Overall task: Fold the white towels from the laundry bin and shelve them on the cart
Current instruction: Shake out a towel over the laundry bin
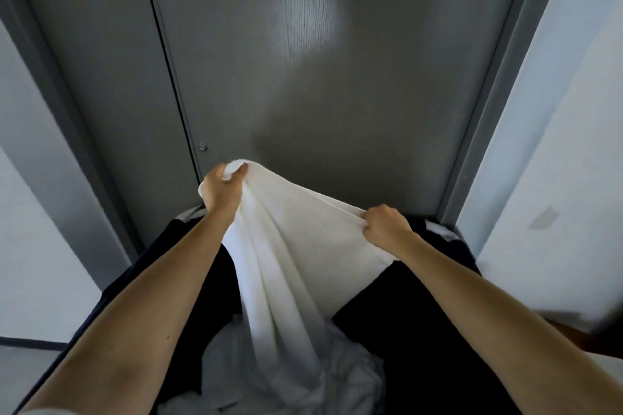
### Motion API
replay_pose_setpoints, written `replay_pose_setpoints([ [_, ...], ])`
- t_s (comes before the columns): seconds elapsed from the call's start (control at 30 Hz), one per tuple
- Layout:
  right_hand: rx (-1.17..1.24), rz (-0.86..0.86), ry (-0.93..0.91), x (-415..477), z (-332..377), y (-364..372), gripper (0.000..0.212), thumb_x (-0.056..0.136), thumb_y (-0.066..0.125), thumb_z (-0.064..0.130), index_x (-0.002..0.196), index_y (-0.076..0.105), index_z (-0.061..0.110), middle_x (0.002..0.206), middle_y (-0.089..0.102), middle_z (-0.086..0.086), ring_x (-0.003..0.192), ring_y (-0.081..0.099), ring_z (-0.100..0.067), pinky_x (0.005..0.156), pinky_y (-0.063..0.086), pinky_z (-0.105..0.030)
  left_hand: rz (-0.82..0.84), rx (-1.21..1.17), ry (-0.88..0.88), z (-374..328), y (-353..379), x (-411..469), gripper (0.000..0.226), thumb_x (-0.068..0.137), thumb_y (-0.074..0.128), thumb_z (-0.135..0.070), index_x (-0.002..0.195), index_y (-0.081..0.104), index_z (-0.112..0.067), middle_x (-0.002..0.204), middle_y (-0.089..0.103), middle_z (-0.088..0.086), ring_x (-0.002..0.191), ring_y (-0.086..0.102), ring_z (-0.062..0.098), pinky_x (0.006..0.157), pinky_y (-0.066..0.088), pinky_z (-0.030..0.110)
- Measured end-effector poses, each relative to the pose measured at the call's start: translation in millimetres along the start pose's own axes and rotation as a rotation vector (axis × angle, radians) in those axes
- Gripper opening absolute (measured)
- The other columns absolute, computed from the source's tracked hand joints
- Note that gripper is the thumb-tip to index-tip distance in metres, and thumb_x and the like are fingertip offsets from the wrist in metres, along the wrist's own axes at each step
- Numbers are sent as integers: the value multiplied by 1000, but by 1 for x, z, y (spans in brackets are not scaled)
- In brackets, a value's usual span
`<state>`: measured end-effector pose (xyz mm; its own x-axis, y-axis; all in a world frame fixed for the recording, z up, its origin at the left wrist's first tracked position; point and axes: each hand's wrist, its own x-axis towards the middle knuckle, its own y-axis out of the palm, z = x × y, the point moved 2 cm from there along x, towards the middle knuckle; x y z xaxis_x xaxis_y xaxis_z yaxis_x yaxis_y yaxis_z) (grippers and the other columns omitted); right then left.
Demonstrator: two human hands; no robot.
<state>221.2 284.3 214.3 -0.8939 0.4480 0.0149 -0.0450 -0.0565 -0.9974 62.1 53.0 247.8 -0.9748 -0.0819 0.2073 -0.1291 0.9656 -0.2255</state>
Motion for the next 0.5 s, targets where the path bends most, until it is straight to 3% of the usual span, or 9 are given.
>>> replay_pose_setpoints([
  [0.13, -92, 15, -46, 5, 4, 1, 30, 91, 42, 14, 114, 58, 2, 120, 57, -16, 111, 55, -34, 86, 46, -34, 18, 64, -31, 9, -3, -1, 36, 89, 61, -29, 63, 41, -14, 62, 42, -2, 71, 43, 21, 53, 30, 24],
  [0.2, -122, -2, -43, 7, 4, -6, 33, 92, 43, 20, 116, 58, 4, 122, 56, -14, 113, 54, -33, 87, 45, -33, 2, 71, -50, 10, -6, 1, 22, 90, 60, -29, 80, 56, -10, 70, 50, 0, 78, 47, 21, 56, 33, 27],
  [0.3, -128, -27, 0, 12, -4, -15, 37, 92, 44, 25, 118, 58, 3, 124, 56, -16, 115, 53, -34, 89, 45, -33, -70, 110, -85, 17, -16, 4, 30, 92, 57, -30, 106, 63, -4, 91, 59, 9, 86, 52, 26, 69, 32, 26],
  [0.4, -118, -7, 1, 15, -7, -15, 36, 92, 42, 23, 116, 59, 1, 122, 56, -17, 113, 53, -34, 87, 45, -33, -87, 136, -109, 28, -21, 6, 32, 92, 57, -31, 108, 63, -3, 106, 65, 16, 101, 57, 32, 72, 33, 25],
  [0.5, -117, 20, 5, 15, -14, -14, 34, 91, 43, 19, 117, 61, 5, 121, 58, -15, 111, 55, -33, 86, 46, -33, -128, 151, -143, 33, -29, 10, 34, 92, 57, -30, 110, 62, -2, 110, 64, 19, 103, 57, 35, 72, 32, 26],
])
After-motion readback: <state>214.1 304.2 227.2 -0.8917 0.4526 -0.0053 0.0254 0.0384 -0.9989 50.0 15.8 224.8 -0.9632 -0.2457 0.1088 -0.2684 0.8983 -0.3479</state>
